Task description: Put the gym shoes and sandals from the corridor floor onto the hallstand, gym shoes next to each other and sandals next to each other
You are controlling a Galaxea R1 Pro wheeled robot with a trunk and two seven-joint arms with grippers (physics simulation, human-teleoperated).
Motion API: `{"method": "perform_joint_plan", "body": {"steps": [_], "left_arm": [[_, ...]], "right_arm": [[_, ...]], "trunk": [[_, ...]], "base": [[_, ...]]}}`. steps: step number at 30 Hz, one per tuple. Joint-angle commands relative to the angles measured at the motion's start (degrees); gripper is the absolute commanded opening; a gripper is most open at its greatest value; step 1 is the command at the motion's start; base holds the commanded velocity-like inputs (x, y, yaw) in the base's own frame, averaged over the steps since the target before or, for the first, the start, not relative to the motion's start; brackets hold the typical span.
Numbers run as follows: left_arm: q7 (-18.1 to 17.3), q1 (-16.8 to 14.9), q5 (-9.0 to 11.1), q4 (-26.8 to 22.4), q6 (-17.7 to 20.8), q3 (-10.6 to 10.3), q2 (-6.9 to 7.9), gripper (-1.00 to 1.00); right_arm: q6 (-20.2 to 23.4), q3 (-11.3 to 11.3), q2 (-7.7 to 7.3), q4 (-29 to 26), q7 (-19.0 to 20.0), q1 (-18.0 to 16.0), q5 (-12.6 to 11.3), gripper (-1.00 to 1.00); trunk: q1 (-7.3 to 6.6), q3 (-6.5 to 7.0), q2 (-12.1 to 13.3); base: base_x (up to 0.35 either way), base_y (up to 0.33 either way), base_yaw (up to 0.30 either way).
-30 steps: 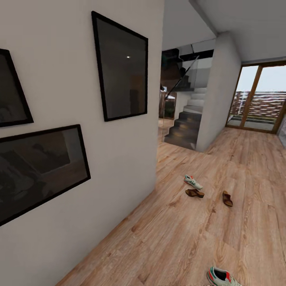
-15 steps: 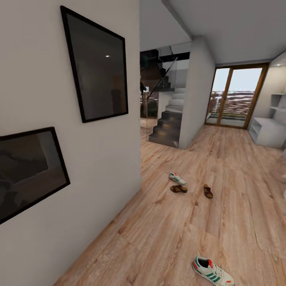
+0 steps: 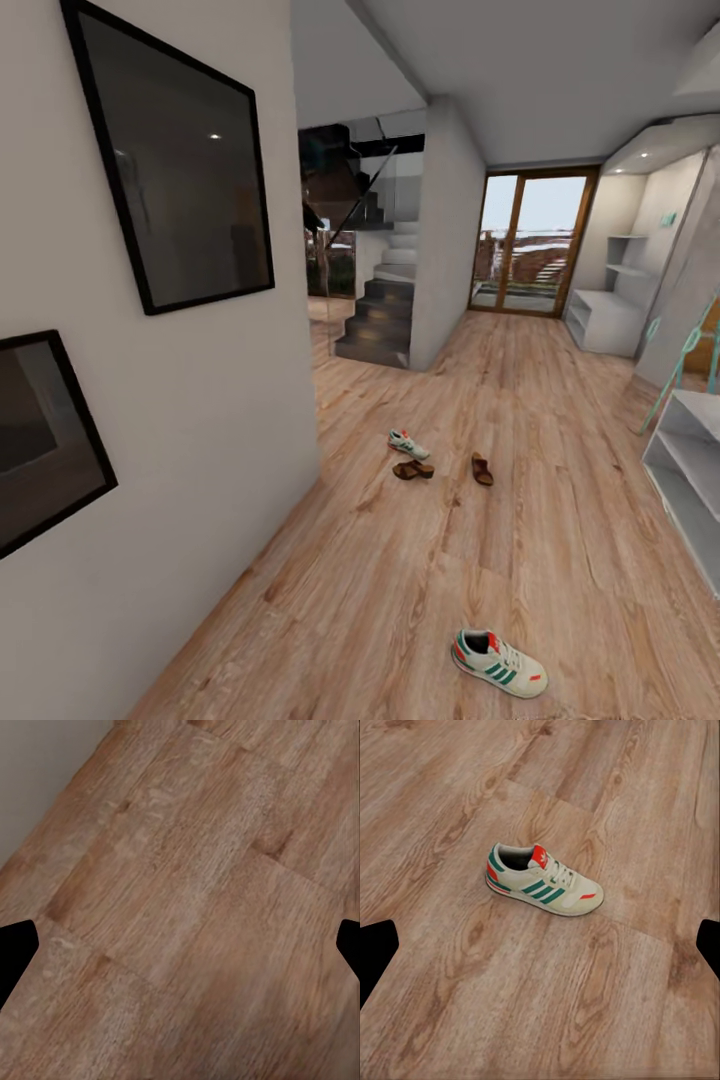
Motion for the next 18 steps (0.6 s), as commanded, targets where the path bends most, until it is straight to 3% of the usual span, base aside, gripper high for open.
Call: {"method": "perform_joint_plan", "body": {"steps": [1,8,18], "left_arm": [[0.0,0.0,0.4,0.0,-0.2,-0.1,0.01,1.00],[0.0,0.0,0.4,0.0,-0.2,-0.2,0.01,1.00],[0.0,0.0,0.3,0.0,-0.2,-0.2,0.01,1.00]], "right_arm": [[-0.2,0.0,0.01,0.0,0.0,0.0,0.0,1.00],[-0.2,0.0,0.02,0.0,0.0,0.0,0.0,1.00],[-0.2,0.0,0.18,0.0,0.0,0.0,-0.1,1.00]], "trunk": [[0.01,-0.06,0.0],[0.01,-0.22,0.0],[0.01,-0.75,0.0]], "base": [[0.129,0.151,-0.283],[0.169,0.199,-0.282],[0.022,0.025,-0.258]]}}
